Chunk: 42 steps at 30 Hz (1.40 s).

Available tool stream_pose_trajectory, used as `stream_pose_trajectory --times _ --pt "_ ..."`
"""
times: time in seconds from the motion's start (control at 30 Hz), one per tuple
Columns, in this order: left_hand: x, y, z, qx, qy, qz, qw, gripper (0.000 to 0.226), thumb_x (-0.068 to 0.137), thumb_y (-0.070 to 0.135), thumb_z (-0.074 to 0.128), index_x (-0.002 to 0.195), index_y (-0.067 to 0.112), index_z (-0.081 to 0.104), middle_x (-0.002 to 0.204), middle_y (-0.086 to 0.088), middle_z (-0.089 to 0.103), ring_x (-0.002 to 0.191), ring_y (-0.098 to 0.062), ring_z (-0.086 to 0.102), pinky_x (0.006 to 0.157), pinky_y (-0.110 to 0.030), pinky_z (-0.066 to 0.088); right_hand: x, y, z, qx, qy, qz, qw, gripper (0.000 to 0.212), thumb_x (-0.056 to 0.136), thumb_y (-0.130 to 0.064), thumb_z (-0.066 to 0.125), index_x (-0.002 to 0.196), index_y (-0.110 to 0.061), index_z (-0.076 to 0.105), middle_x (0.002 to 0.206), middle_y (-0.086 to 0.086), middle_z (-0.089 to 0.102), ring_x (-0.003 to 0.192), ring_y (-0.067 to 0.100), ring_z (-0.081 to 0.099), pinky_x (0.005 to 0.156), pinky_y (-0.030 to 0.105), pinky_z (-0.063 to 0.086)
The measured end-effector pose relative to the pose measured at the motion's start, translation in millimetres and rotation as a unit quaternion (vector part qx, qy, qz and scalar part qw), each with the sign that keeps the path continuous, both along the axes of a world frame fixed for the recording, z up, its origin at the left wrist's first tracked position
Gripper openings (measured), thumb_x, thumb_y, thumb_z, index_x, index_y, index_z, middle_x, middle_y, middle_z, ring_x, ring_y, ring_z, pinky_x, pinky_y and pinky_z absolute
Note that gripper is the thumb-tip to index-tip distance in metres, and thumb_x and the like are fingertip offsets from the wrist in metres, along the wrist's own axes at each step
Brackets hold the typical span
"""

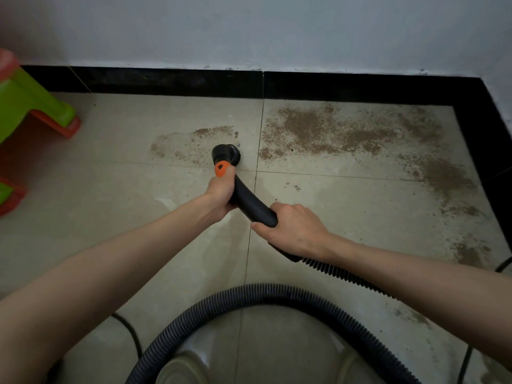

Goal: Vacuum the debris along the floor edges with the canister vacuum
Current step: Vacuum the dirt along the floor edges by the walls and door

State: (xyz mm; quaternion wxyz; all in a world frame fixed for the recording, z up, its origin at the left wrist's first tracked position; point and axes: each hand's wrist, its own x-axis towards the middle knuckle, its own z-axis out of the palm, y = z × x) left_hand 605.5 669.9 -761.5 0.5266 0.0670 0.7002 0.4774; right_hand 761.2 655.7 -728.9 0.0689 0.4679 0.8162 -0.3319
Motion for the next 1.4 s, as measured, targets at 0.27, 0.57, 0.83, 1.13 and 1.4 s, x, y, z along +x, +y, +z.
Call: stream_pose_trajectory --times 0.27,0.57,0.83,1.13,1.4 --pt "-0.2 -12.5 -7.2 0.002 -0.009 0.034 0.999 0.027 0.099 0.029 0.04 0.11 0.005 0.04 0.088 -0.006 0.051 0.083 -0.019 0.053 0.078 -0.034 0.045 0.8 0.5 -4.6 0.007 -0.004 0.039 0.999 0.035 0.092 -0.055 0.051 0.093 -0.02 0.052 0.075 -0.003 0.053 0.08 0.024 0.057 0.067 0.032 0.043" --pt "-6.5 22.2 -13.7 0.003 -0.023 0.01 1.0 0.026 0.099 0.03 0.041 0.11 0.006 0.041 0.089 -0.007 0.052 0.081 -0.018 0.053 0.077 -0.034 0.046 -3.8 32.4 -21.0 0.021 0.003 0.008 1.0 0.04 0.09 -0.06 0.051 0.09 -0.02 0.054 0.085 0.003 0.067 0.08 0.024 0.061 0.067 0.032 0.044" --pt "-21.3 66.8 -24.5 0.001 0.015 -0.015 1.0 0.03 0.098 0.031 0.043 0.113 0.005 0.042 0.09 -0.006 0.051 0.088 -0.021 0.053 0.074 -0.034 0.047 -18.9 61.9 -36.6 0.016 0.03 -0.03 0.999 0.037 0.091 -0.055 0.053 0.081 -0.02 0.05 0.079 0.001 0.063 0.076 0.024 0.06 0.063 0.032 0.039" --pt "-28.0 101.0 -18.2 -0.003 0.045 -0.056 0.997 0.028 0.097 0.032 0.045 0.109 0.006 0.044 0.086 -0.005 0.05 0.075 -0.017 0.052 0.058 -0.029 0.046 -32.4 79.2 -43.7 -0.015 0.09 -0.105 0.99 0.036 0.089 -0.056 0.054 0.072 -0.025 0.049 0.076 0.001 0.067 0.072 0.023 0.065 0.069 0.036 0.051" --pt "-16.3 72.6 -23.4 0.005 0.026 -0.053 0.998 0.031 0.097 0.035 0.045 0.108 0.005 0.046 0.087 -0.005 0.051 0.077 -0.017 0.053 0.061 -0.028 0.047 -17.6 54.5 -38.4 0.011 0.046 -0.07 0.996 0.037 0.091 -0.057 0.051 0.081 -0.021 0.05 0.075 0.0 0.061 0.073 0.023 0.06 0.06 0.031 0.04"
